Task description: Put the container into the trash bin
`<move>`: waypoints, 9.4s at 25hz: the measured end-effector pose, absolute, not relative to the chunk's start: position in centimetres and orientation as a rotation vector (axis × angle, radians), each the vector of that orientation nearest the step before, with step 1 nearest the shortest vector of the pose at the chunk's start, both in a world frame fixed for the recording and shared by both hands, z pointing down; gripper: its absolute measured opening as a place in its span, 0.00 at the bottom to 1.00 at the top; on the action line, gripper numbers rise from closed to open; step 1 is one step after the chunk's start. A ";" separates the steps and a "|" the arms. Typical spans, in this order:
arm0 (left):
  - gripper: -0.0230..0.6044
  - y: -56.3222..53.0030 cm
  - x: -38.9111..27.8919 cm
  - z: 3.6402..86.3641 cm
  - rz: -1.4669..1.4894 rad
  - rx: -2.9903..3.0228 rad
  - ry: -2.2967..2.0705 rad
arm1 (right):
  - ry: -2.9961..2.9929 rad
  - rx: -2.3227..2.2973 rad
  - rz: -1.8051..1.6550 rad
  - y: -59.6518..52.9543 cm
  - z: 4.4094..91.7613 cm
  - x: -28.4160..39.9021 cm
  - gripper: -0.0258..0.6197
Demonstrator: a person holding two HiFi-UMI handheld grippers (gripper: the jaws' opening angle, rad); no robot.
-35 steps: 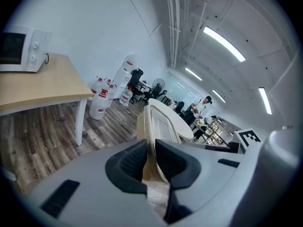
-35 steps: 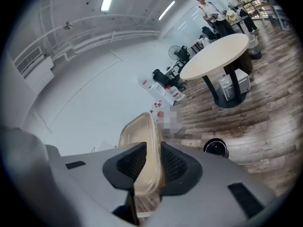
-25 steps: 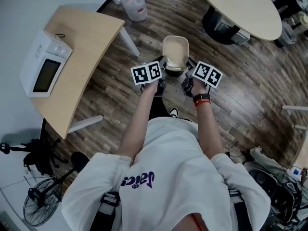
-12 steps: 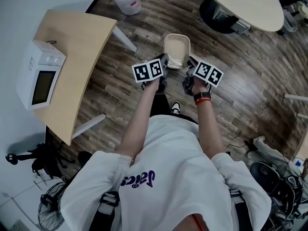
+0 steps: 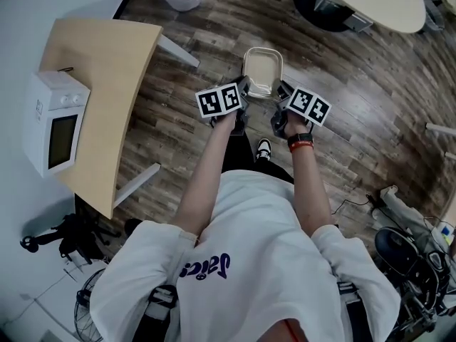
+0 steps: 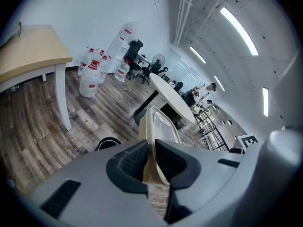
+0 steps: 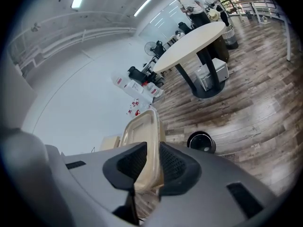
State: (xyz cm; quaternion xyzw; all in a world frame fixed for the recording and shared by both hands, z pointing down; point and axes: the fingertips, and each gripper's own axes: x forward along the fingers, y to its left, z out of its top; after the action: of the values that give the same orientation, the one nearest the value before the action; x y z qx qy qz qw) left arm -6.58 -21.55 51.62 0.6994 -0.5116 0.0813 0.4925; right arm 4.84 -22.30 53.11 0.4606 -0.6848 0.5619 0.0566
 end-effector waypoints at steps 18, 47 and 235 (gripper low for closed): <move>0.14 -28.3 -7.7 61.7 0.277 1.651 -1.196 | -1.936 1.392 1.742 -28.7 63.0 3.7 0.19; 0.14 -33.7 -9.3 86.7 0.407 1.556 -1.081 | -1.801 1.283 1.730 -34.2 86.5 1.7 0.19; 0.07 -10.3 -3.6 26.7 0.050 2.399 -1.710 | -2.644 1.576 0.524 -13.0 29.0 9.9 0.06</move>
State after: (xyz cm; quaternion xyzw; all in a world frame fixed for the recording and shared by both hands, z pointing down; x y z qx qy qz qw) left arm -3.55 -10.32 26.70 0.8104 -0.5775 0.0167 0.0973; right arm 9.94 -13.04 28.95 0.5046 -0.8468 0.1680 0.0096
